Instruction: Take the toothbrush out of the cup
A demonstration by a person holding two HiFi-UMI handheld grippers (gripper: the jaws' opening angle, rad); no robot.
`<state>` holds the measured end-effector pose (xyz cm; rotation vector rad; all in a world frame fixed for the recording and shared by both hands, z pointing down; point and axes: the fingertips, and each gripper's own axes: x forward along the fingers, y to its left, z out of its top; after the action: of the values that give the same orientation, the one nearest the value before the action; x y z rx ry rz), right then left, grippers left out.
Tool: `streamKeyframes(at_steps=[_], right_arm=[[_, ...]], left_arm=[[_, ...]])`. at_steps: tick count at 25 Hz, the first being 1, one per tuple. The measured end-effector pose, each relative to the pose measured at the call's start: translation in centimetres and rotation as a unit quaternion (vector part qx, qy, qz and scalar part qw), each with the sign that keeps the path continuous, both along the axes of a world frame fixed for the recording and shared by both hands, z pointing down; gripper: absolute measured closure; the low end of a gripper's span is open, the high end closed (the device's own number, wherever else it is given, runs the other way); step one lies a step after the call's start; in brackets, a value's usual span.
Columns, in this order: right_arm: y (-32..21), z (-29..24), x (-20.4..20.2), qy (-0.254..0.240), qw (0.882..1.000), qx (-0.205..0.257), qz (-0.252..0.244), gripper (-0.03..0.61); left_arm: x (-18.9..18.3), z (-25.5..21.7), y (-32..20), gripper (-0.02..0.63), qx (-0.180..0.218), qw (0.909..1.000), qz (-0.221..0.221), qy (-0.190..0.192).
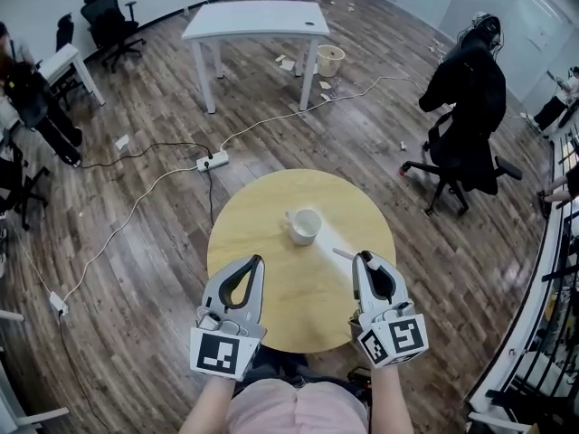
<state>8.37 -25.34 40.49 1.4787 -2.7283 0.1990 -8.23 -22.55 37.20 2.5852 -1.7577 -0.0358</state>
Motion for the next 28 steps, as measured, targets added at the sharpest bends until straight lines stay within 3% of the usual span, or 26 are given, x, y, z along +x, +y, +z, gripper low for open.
streamKeyframes(at_steps=[8,28], right_arm=[[4.5,-1.9,0.6,0.018,0.999,0.026,-0.013,0.54],[5.7,-1.9,-0.2,0.017,0.999,0.029,-0.025,0.542]], left_arm=[[0.4,-1.1,2.3,0.617,0.019,0.9998,-0.006,-0.005],[0.5,-1.8,3.7,0.617,0.021,0.9997,-0.014,0.002]])
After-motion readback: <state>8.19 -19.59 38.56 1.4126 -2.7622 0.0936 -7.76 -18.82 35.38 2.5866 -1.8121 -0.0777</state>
